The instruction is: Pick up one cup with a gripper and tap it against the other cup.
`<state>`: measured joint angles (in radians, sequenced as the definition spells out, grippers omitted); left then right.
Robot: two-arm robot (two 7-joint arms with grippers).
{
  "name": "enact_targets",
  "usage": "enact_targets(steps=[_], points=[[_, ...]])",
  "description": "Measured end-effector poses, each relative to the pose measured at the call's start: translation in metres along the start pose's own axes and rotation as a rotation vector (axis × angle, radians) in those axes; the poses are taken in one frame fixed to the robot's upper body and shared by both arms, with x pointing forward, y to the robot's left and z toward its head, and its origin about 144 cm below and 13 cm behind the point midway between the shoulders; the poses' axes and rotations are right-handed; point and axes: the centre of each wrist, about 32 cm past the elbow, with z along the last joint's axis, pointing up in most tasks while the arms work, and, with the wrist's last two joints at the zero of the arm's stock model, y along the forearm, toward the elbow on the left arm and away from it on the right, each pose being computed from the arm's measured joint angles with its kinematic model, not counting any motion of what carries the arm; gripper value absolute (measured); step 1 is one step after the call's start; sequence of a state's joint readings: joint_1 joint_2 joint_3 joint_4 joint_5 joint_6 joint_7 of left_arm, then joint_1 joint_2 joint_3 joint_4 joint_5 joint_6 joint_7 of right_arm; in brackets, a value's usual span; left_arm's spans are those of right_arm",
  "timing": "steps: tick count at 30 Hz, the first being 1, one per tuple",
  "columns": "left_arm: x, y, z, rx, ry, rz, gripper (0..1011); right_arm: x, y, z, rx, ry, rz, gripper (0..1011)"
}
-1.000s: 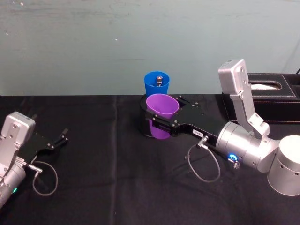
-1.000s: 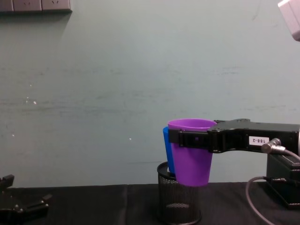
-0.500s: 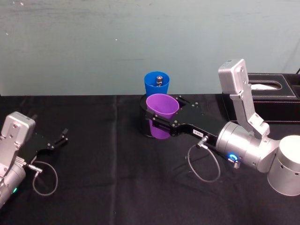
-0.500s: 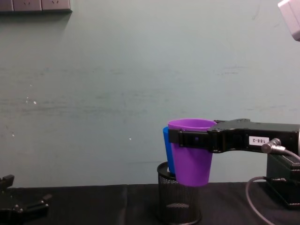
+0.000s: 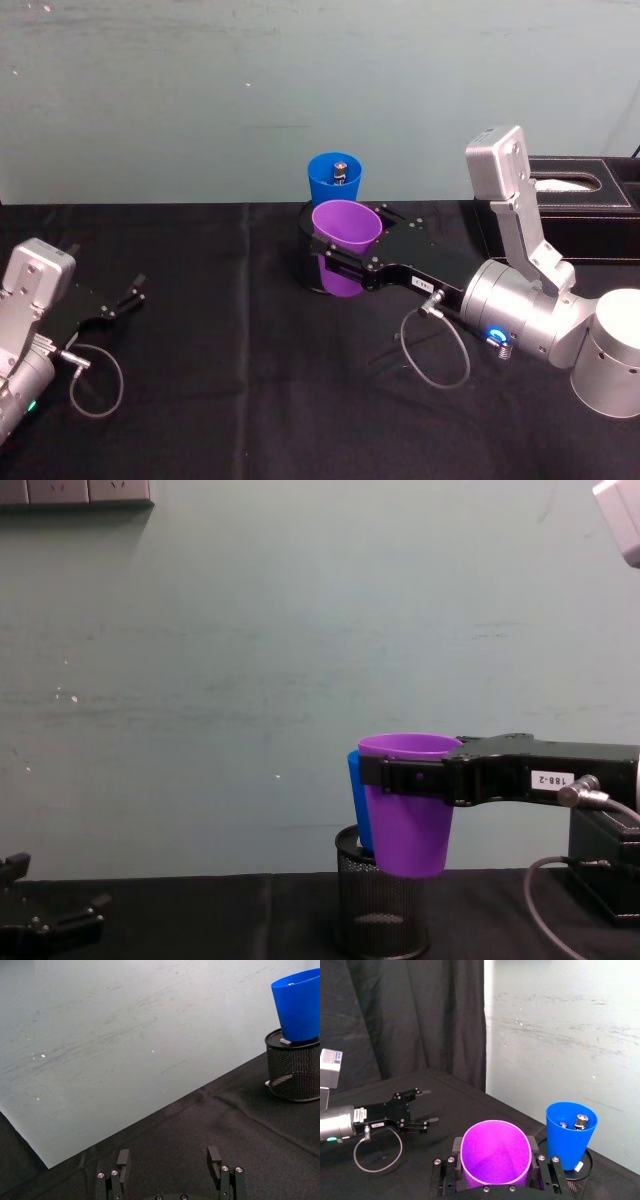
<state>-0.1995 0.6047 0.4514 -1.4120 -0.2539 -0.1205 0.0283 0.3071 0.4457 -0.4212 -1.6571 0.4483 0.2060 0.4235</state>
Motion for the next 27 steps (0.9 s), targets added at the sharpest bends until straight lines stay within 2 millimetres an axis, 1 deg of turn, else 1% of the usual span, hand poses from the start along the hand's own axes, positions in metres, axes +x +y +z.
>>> enact_targets(steps=[27], points=[[0.0, 0.0, 0.0, 0.0, 0.0, 0.0, 1000, 0.0, 0.0, 0.0, 0.0, 0.0, 0.0, 734]])
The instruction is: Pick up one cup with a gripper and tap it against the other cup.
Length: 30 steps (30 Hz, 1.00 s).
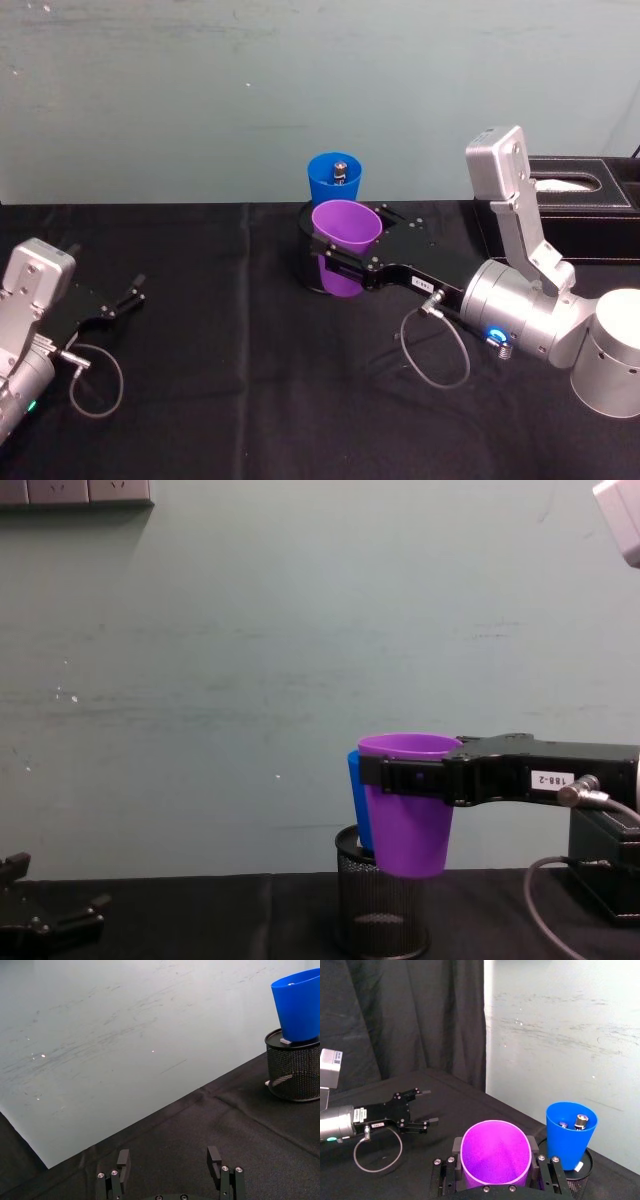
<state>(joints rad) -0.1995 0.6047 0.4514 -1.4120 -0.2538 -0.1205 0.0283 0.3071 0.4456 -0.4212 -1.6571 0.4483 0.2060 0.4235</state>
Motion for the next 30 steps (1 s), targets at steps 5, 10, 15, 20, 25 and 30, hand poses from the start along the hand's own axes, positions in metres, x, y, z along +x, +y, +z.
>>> enact_targets(steps=[5, 10, 15, 20, 25, 30], points=[[0.0, 0.0, 0.0, 0.0, 0.0, 0.0, 1000, 0.0, 0.0, 0.001, 0.001, 0.007, 0.003, 734], [0.0, 0.0, 0.0, 0.0, 0.0, 0.0, 1000, 0.003, 0.006, 0.003, -0.004, 0.045, 0.012, 734], [0.0, 0.0, 0.0, 0.0, 0.0, 0.0, 1000, 0.009, 0.015, 0.0, -0.008, 0.085, -0.008, 735], [0.0, 0.0, 0.0, 0.0, 0.0, 0.0, 1000, 0.013, 0.023, -0.006, -0.02, 0.101, -0.028, 734], [0.0, 0.0, 0.0, 0.0, 0.0, 0.0, 1000, 0.017, 0.032, -0.011, -0.029, 0.092, -0.051, 734], [0.0, 0.0, 0.0, 0.0, 0.0, 0.0, 1000, 0.02, 0.038, -0.011, -0.032, 0.066, -0.068, 735]])
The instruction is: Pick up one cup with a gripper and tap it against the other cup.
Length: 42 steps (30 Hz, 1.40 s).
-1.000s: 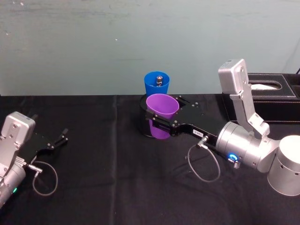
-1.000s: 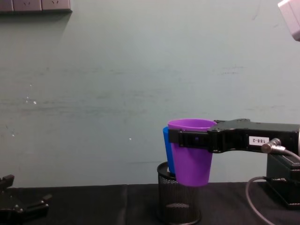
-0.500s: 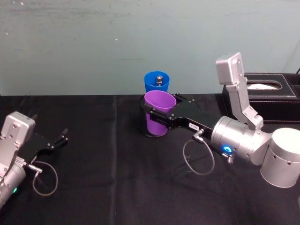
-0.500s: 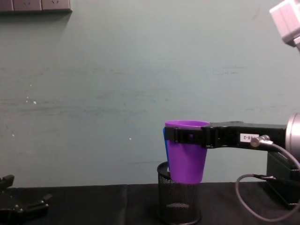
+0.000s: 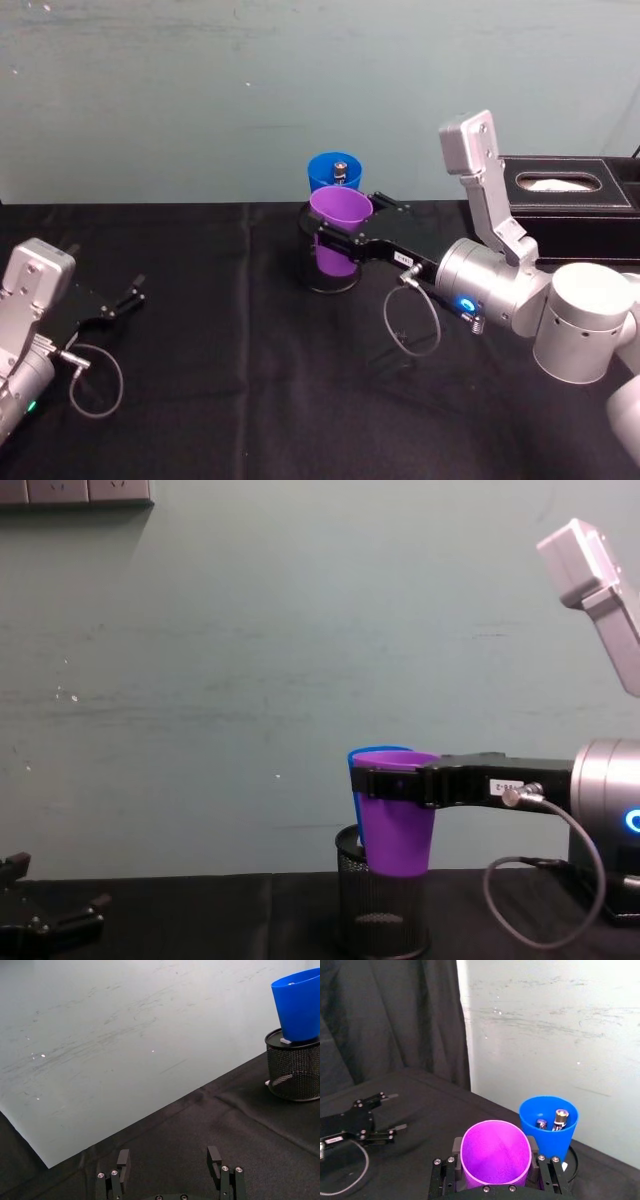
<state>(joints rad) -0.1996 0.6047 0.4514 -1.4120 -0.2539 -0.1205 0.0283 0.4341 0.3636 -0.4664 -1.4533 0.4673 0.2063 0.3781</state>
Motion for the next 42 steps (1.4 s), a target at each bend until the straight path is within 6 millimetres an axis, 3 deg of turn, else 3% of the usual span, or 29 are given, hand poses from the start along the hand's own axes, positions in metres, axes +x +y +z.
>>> enact_targets(steps=[13, 42], points=[[0.0, 0.0, 0.0, 0.0, 0.0, 0.0, 1000, 0.008, 0.012, -0.001, 0.002, -0.059, -0.042, 734], [0.0, 0.0, 0.0, 0.0, 0.0, 0.0, 1000, 0.018, 0.033, 0.01, 0.02, -0.01, -0.086, 734]])
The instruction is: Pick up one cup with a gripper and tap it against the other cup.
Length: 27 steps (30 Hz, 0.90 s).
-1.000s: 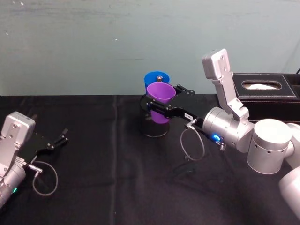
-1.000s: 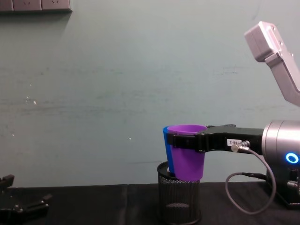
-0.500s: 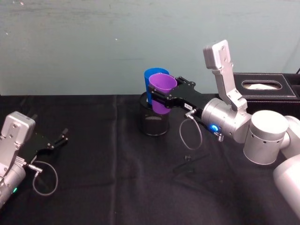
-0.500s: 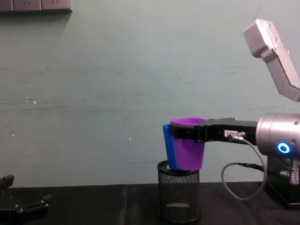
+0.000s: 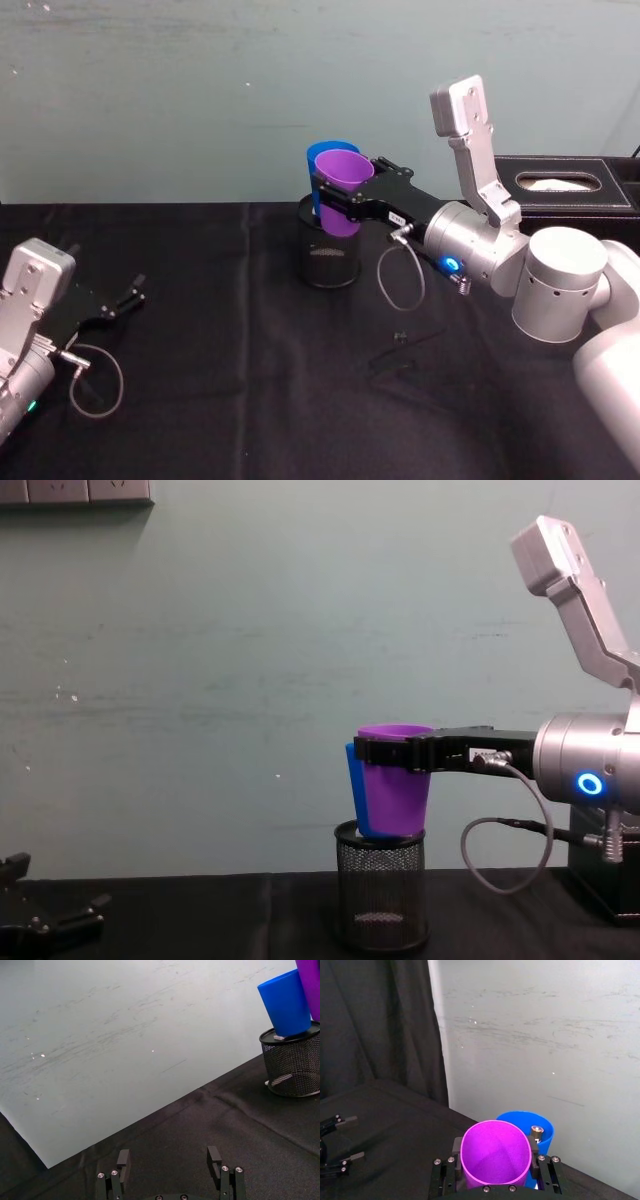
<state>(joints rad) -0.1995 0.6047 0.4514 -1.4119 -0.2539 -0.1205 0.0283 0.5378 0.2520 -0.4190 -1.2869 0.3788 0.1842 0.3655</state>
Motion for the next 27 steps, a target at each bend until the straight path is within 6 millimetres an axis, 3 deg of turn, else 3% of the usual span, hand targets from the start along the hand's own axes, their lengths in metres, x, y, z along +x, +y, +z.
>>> enact_targets(steps=[27], points=[[0.0, 0.0, 0.0, 0.0, 0.0, 0.0, 1000, 0.0037, 0.0087, 0.0065, -0.02, 0.018, -0.012, 735]])
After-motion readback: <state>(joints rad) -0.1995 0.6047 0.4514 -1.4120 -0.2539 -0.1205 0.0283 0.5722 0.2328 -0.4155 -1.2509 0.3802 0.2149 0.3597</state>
